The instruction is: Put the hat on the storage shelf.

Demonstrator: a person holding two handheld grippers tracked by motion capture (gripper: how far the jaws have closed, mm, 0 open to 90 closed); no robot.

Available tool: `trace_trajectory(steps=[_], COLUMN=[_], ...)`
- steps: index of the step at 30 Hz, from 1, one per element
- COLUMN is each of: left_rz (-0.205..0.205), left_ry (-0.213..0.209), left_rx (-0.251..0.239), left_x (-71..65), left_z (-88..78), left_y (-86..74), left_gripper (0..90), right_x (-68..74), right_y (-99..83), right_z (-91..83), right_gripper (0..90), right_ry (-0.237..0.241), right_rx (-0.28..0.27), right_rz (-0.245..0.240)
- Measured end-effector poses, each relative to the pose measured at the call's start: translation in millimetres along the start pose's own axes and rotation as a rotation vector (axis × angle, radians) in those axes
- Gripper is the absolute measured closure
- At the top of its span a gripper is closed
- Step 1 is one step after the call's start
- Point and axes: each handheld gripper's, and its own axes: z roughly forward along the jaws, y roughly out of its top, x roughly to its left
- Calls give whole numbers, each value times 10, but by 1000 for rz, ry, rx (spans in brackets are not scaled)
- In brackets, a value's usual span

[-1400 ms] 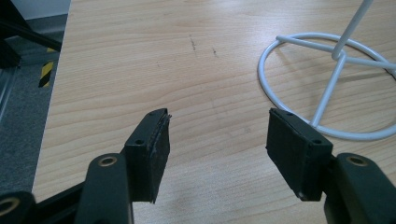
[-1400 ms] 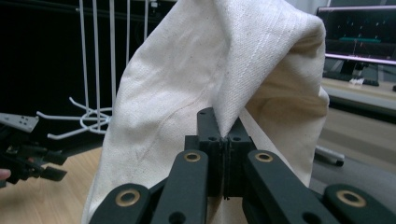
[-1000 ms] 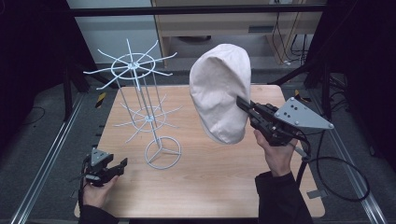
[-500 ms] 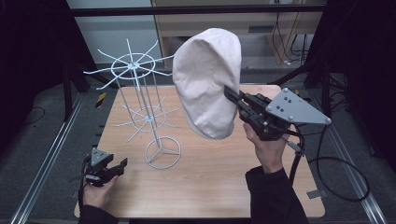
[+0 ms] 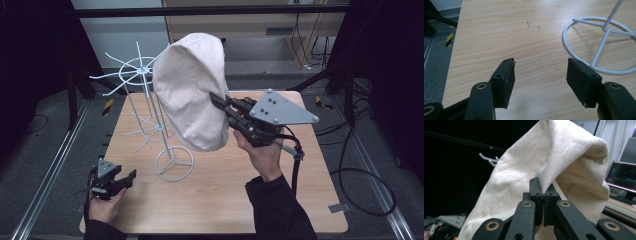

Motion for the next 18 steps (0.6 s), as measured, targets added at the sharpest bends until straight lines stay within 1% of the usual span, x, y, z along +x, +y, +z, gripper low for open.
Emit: trace_trajectory(steps=[3,7,10,18], left_rz=[-1,0,1,3], left_ry=[-1,0,0,0], left_rx=[1,4,4,6], left_x=[3,0,-3,-5], left_z=[-3,4,5,9], left_y=[0,-2,0,-2], left_gripper=[392,392,393,392], right_x=[31,35,34,16], right_y=[-96,-230,-309,-500], right_z=[60,96,92,77], right_gripper=[890,890,889,886], right_ry=[18,29,36,43], right_rx=[35,69,82,127], right_rz=[1,13,32,60])
